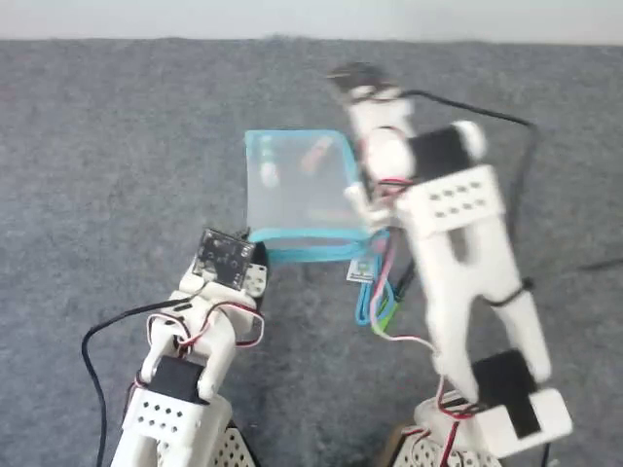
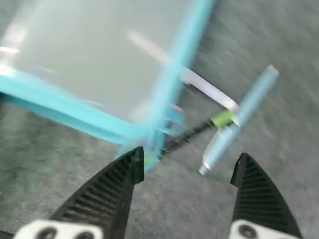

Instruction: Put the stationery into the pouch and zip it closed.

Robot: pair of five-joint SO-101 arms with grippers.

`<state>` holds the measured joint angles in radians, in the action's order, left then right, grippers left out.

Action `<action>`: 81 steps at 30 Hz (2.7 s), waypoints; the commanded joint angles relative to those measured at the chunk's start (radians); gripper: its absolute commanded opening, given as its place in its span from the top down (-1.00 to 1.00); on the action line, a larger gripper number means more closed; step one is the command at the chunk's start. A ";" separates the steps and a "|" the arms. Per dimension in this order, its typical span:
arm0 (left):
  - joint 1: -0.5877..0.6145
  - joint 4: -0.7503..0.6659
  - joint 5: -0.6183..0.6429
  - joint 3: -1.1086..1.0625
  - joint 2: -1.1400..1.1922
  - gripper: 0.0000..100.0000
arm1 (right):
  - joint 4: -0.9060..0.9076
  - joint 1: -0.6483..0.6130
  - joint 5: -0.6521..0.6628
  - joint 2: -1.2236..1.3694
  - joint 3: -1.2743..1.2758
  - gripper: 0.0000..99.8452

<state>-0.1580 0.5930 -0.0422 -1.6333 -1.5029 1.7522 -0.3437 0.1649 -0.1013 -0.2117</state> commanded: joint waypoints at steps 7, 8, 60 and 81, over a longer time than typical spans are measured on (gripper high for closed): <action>0.060 -0.017 -0.002 0.021 -0.002 0.98 | -0.248 0.308 0.112 -0.053 0.476 0.42; 0.060 -0.017 -0.002 0.019 -0.002 0.98 | -0.294 0.318 0.123 -0.050 0.534 0.42; 0.060 -0.014 -0.002 0.013 -0.002 0.98 | -0.134 0.278 0.129 -0.507 0.549 0.99; 0.060 -0.017 -0.002 0.012 -0.002 0.98 | -0.005 -0.097 0.127 -0.803 0.503 0.99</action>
<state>-0.1028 0.5930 -0.0422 -1.6333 -1.5029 1.7338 -0.4250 0.2754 -0.8715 0.3314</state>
